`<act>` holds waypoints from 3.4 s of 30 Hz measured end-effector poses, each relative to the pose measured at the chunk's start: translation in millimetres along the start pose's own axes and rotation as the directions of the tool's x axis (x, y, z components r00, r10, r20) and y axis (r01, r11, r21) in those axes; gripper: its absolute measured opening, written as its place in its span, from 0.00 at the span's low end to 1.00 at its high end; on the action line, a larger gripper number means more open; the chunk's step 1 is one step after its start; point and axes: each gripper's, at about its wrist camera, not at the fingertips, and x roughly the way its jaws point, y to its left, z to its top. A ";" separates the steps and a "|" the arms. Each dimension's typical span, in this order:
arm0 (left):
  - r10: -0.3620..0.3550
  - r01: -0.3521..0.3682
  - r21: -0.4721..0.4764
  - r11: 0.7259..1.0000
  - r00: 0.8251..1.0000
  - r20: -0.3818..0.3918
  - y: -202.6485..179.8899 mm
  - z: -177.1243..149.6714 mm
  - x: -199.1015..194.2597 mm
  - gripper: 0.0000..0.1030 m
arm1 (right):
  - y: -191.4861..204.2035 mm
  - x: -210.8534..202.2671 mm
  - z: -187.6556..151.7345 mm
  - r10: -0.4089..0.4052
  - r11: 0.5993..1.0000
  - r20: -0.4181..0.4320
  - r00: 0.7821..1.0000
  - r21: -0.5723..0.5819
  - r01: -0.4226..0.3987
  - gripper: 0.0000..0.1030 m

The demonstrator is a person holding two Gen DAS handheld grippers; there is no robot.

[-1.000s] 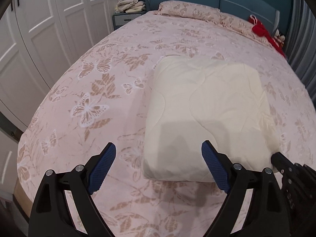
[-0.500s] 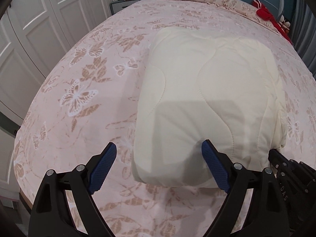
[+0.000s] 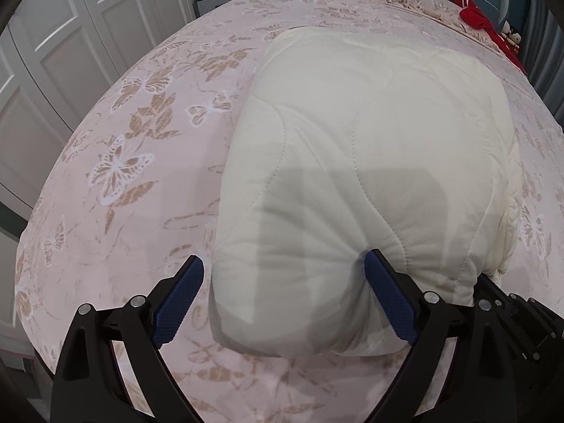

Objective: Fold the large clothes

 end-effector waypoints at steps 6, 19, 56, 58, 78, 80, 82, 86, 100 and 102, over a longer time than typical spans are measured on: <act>0.006 -0.006 0.002 1.000 1.000 0.004 -6.9 -0.3 6.9 0.92 | -3.0 4.1 0.8 0.008 1.000 0.006 1.000 0.012 -0.008 0.00; 0.025 -0.025 0.008 1.000 1.000 0.014 -11.7 1.1 16.8 0.96 | -5.4 10.6 -2.6 0.017 1.000 0.023 1.000 0.020 -0.018 0.00; 0.059 -0.063 0.054 0.997 0.996 0.072 17.2 7.7 -45.2 0.90 | -1.6 -66.0 8.9 -0.001 1.000 0.077 0.997 -0.012 0.002 0.03; 0.059 -0.062 0.047 0.997 0.996 0.071 18.7 5.7 -43.6 0.90 | -4.6 -66.9 9.6 0.004 1.000 0.088 0.996 0.007 -0.005 0.03; 0.084 -0.086 0.067 0.994 0.996 0.023 8.9 16.6 8.4 0.96 | -13.3 9.8 30.0 -0.043 0.999 0.006 0.999 0.002 0.043 0.01; 0.085 -0.087 0.069 0.994 0.996 0.021 7.5 17.7 11.5 0.96 | -13.0 11.3 30.3 -0.042 0.999 0.010 0.999 0.003 0.042 0.01; 0.087 -0.088 0.068 0.994 0.996 0.018 6.0 19.1 13.4 0.96 | -12.1 11.3 29.7 -0.044 0.999 0.015 0.999 0.000 0.044 0.01; 0.110 -0.112 0.079 0.991 0.994 0.023 1.8 20.8 11.8 0.96 | -10.6 5.0 29.1 -0.047 0.999 0.014 0.999 -0.007 0.047 0.01; 0.119 -0.126 0.065 0.990 0.988 0.097 13.5 -19.7 -59.7 0.95 | -22.2 -103.5 -28.1 0.025 0.999 0.166 0.986 0.019 -0.029 0.44; 0.105 -0.112 0.054 0.992 0.987 0.119 16.7 -30.9 -75.2 0.95 | -18.7 -122.2 -42.4 0.024 1.000 0.200 0.980 0.002 -0.025 0.58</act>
